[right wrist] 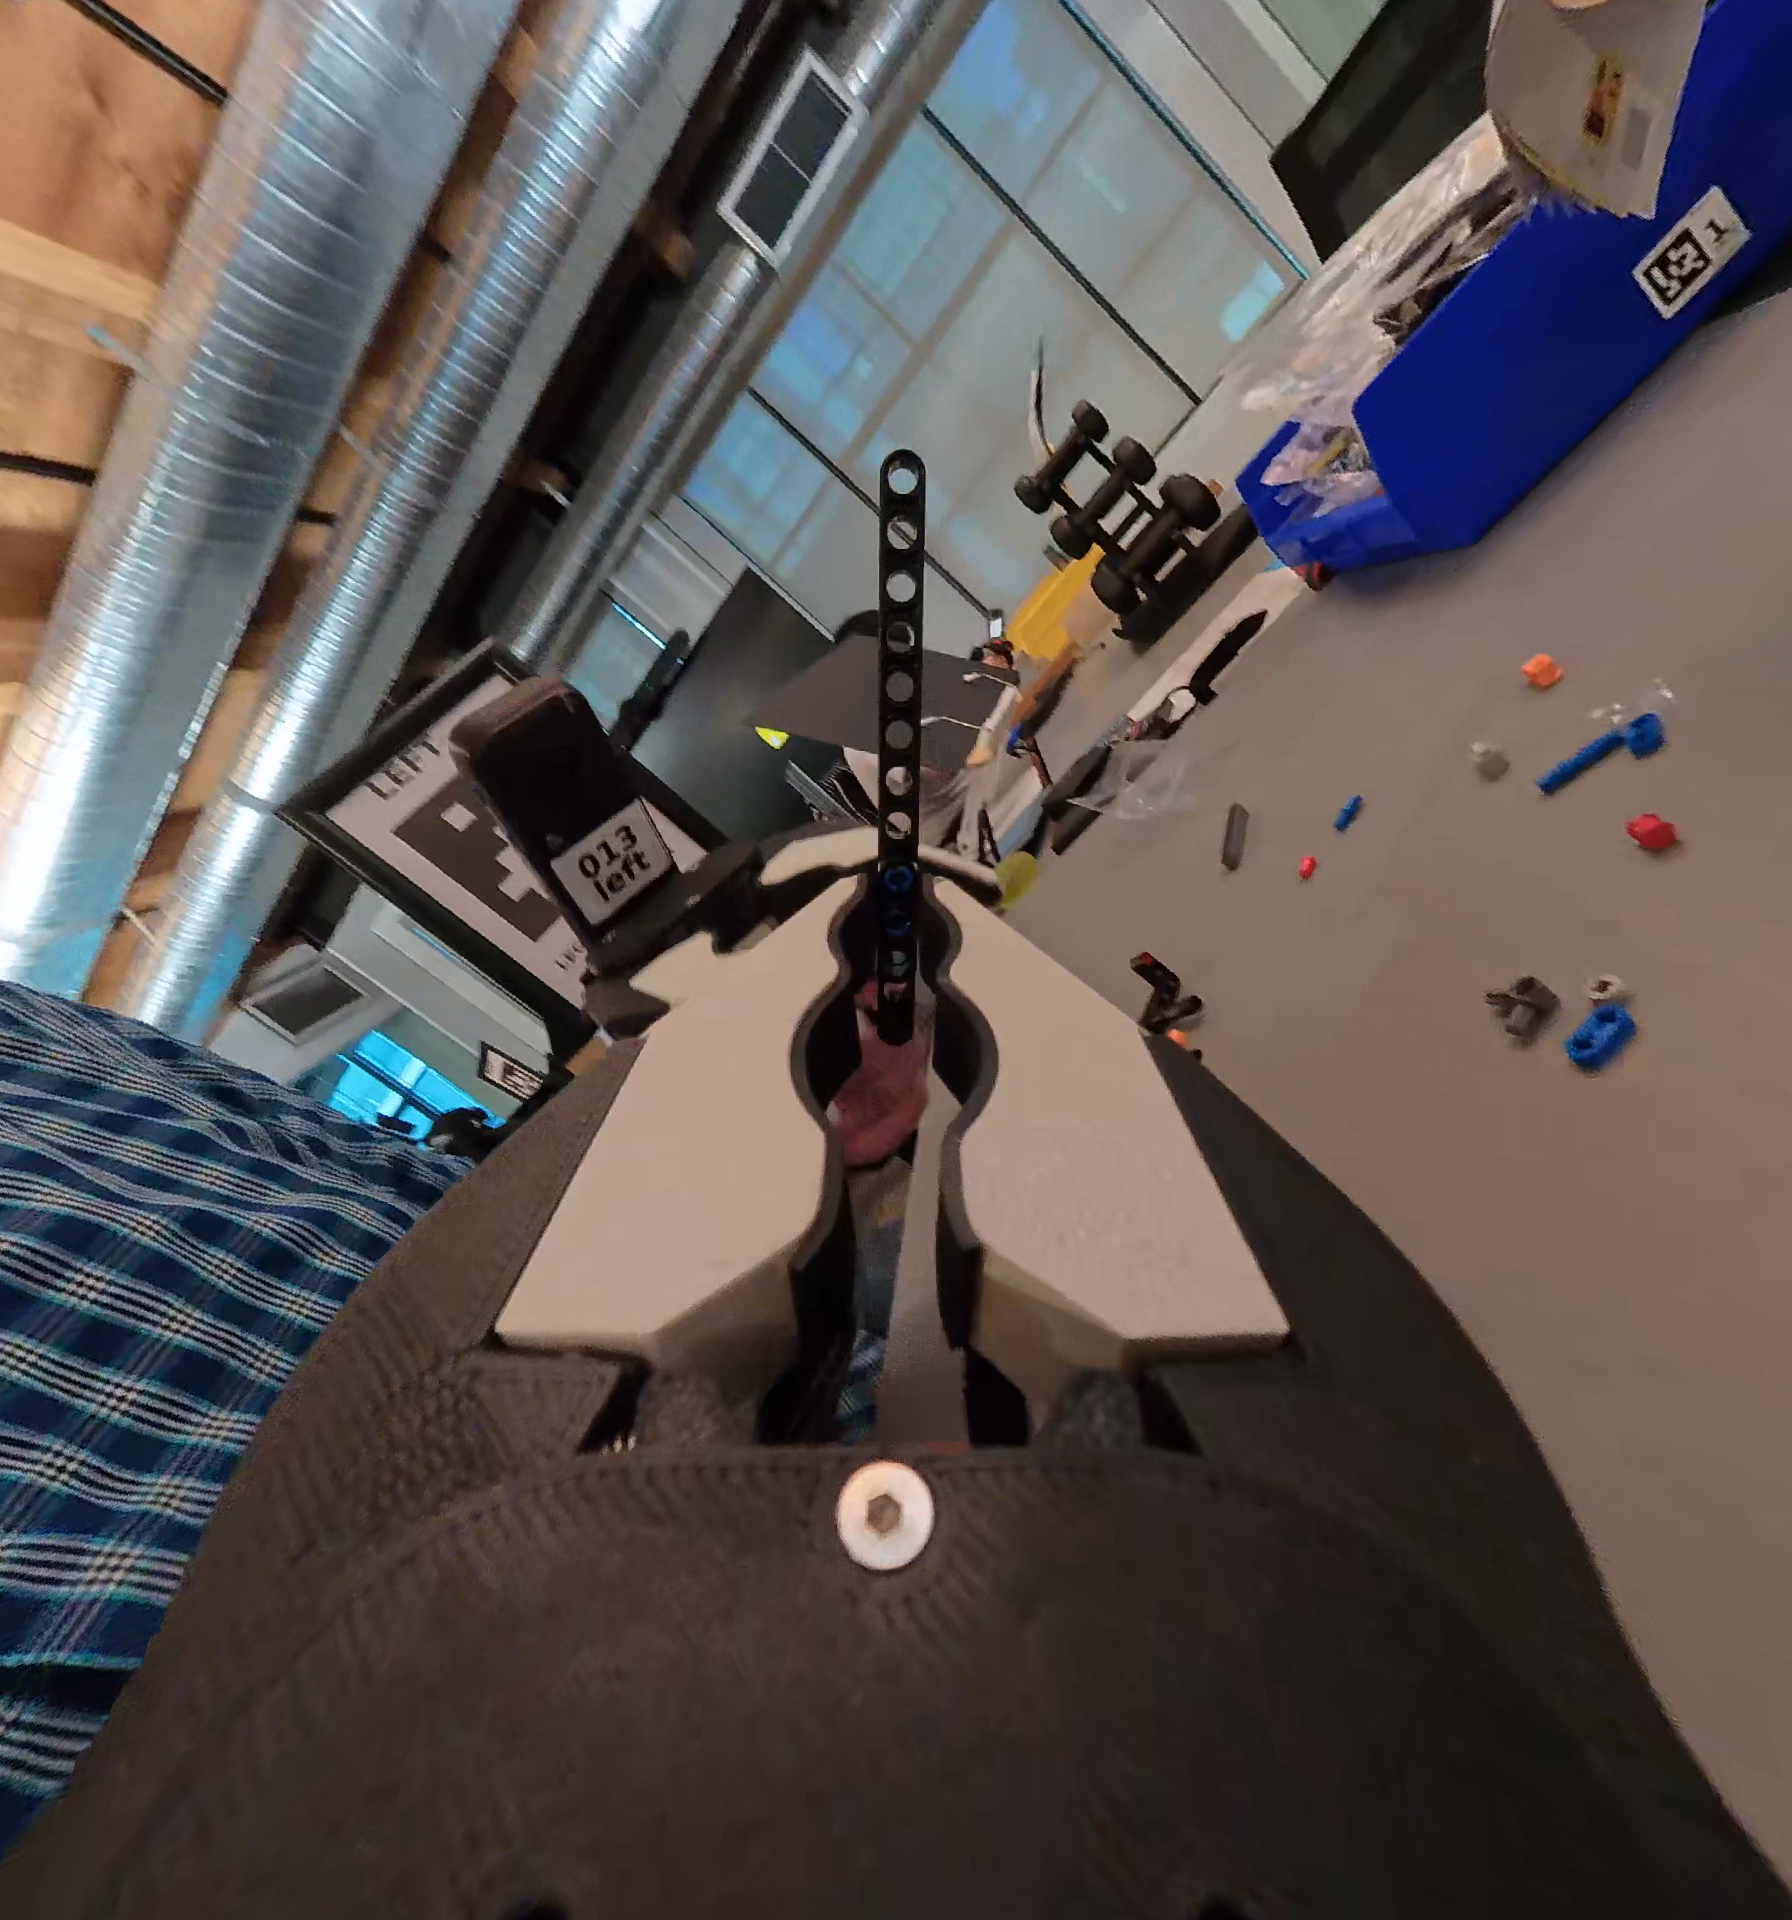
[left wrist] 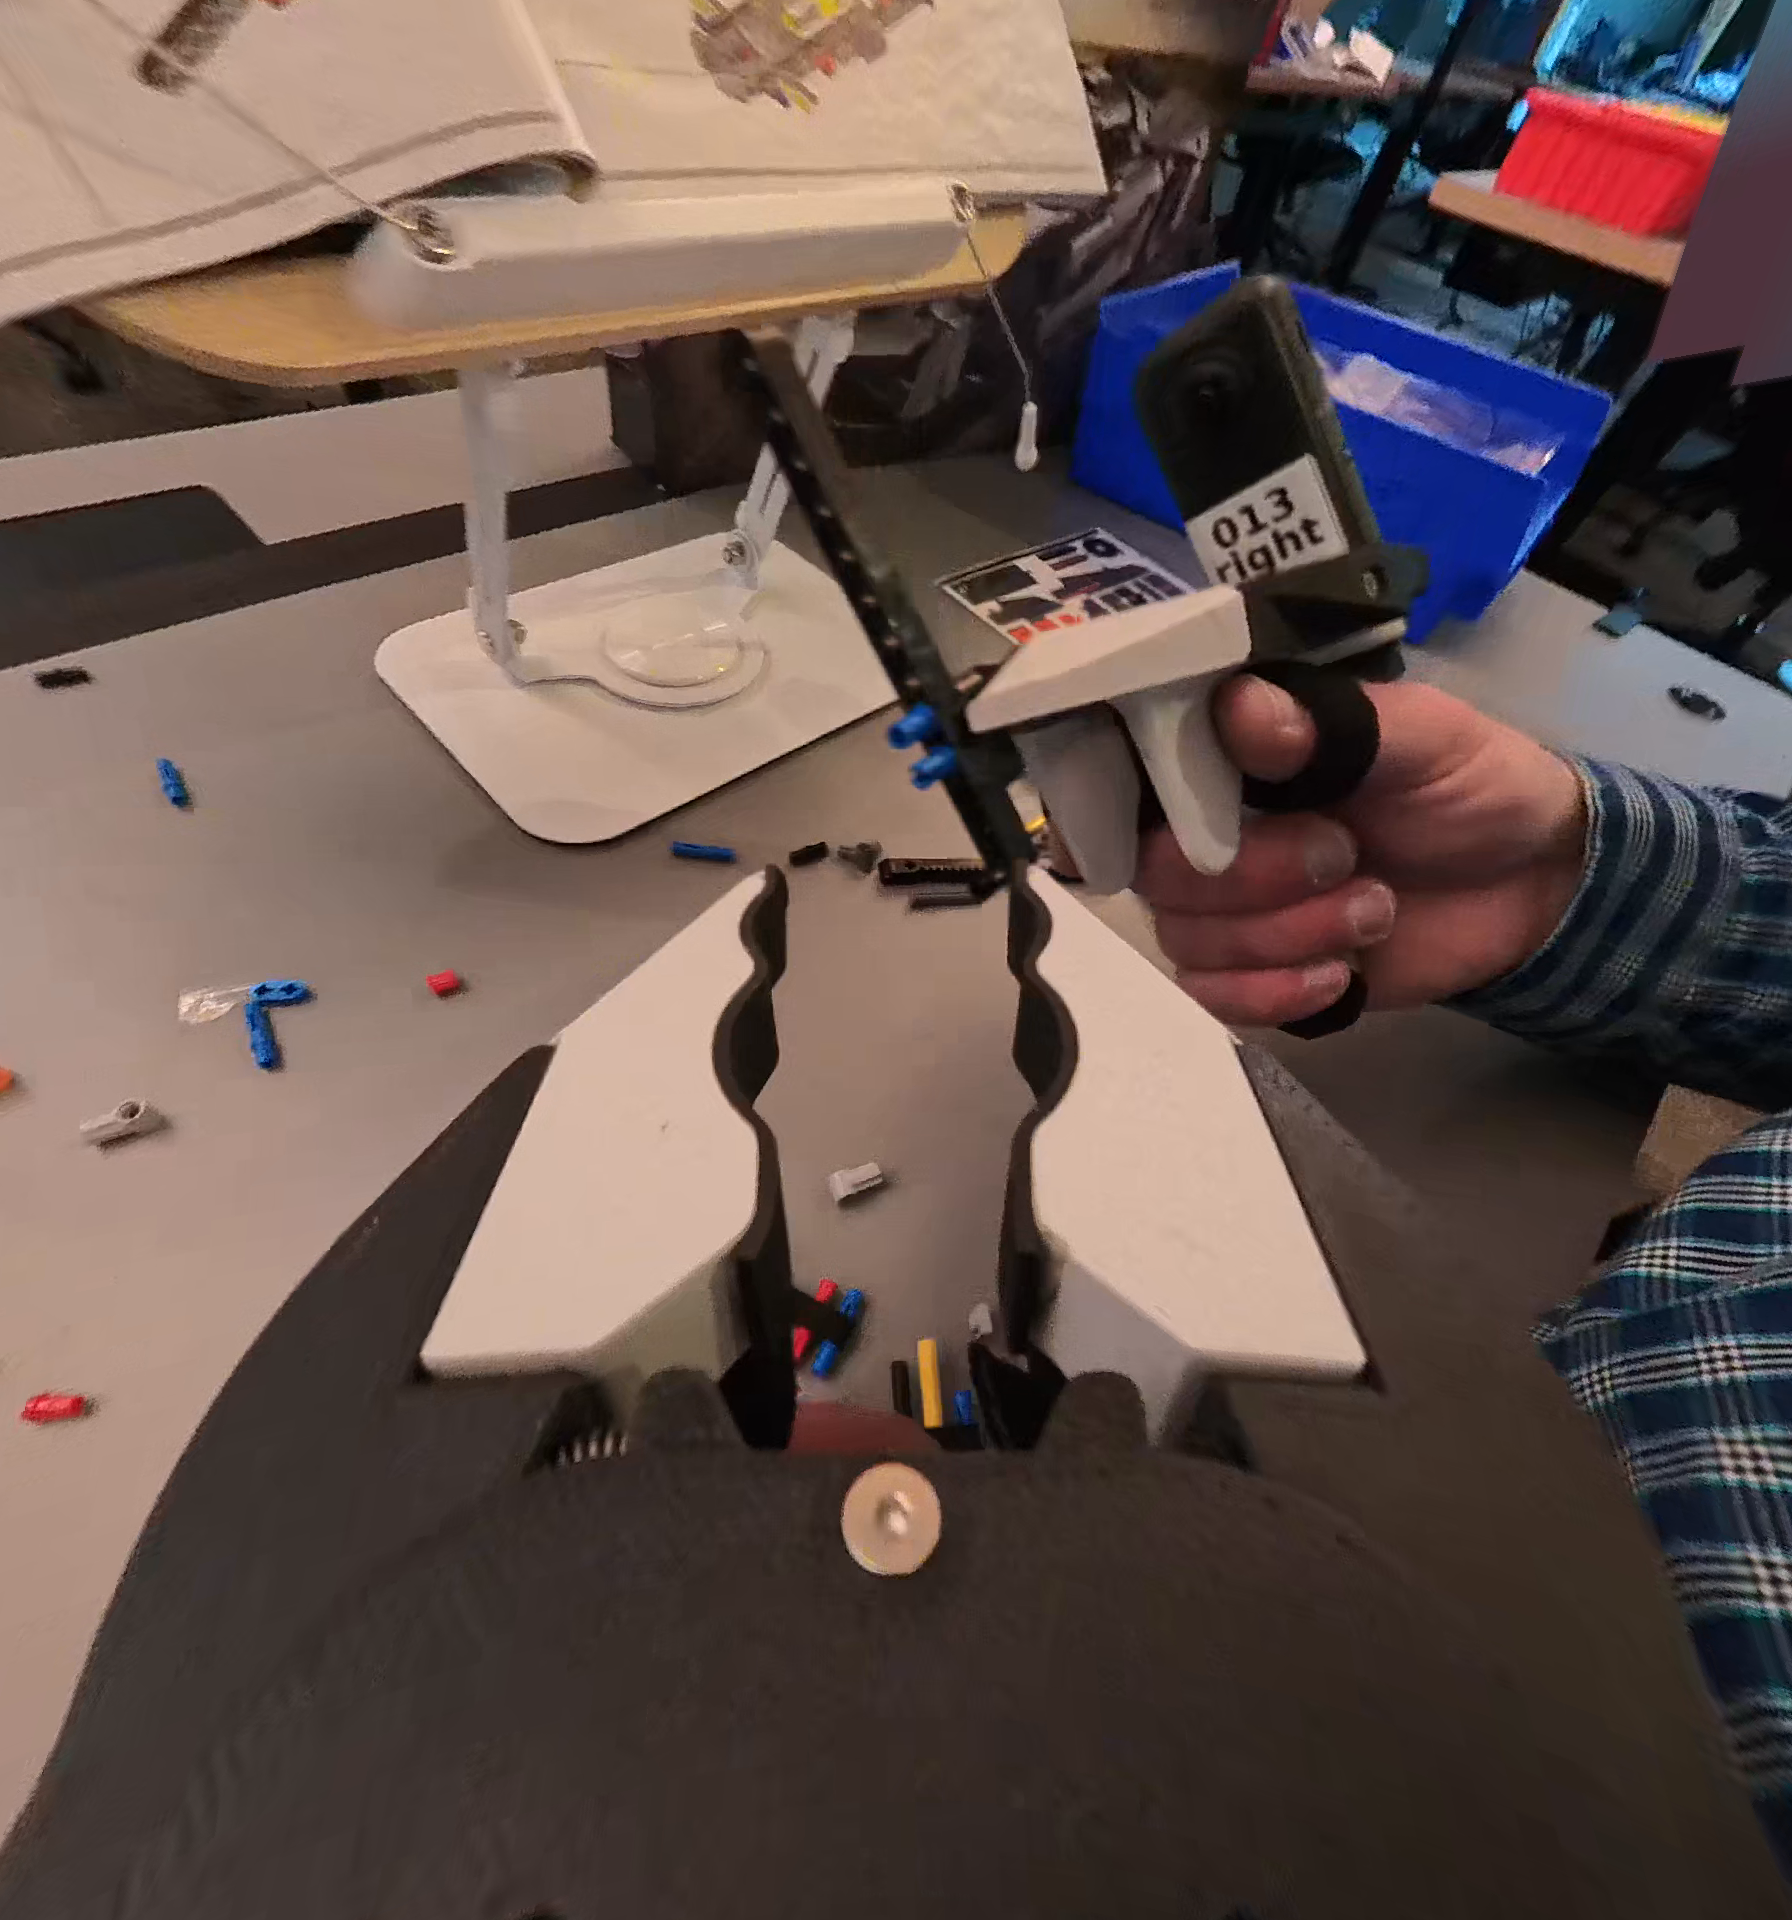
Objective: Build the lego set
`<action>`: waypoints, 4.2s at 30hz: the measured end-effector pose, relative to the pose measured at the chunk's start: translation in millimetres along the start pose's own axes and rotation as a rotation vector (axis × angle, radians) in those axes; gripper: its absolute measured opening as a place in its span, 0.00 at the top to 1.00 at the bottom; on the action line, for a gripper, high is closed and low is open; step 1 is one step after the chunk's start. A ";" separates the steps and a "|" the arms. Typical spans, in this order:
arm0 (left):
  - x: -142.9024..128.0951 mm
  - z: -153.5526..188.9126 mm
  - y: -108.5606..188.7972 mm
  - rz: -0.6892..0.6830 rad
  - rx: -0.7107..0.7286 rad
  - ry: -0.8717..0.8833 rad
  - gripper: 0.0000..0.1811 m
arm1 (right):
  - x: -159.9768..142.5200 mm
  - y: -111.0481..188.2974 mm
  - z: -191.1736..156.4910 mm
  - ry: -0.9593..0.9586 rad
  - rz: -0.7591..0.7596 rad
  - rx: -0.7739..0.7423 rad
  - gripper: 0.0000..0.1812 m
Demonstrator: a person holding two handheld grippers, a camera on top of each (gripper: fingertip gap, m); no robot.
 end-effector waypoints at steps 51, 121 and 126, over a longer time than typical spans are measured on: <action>15.7 -20.0 -9.8 -0.103 0.292 -0.192 0.92 | 17.7 -9.0 25.1 -0.060 0.117 0.055 0.93; 12.4 -18.1 -2.4 0.004 -0.263 0.143 0.83 | 31.4 12.8 18.2 -0.030 0.231 0.186 0.97; 9.3 -17.6 -3.4 -0.016 -0.229 0.112 0.81 | 32.3 14.8 19.1 -0.035 0.241 0.184 0.97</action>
Point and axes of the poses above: each gripper's, where its closed fingertips meet, y back along the fingers, x out of its top, z = x × y across the jaws, the point moved 4 cm from there along y, back along the fingers, and after that the axes turned 14 degrees about -z, right-handed, at the moved point
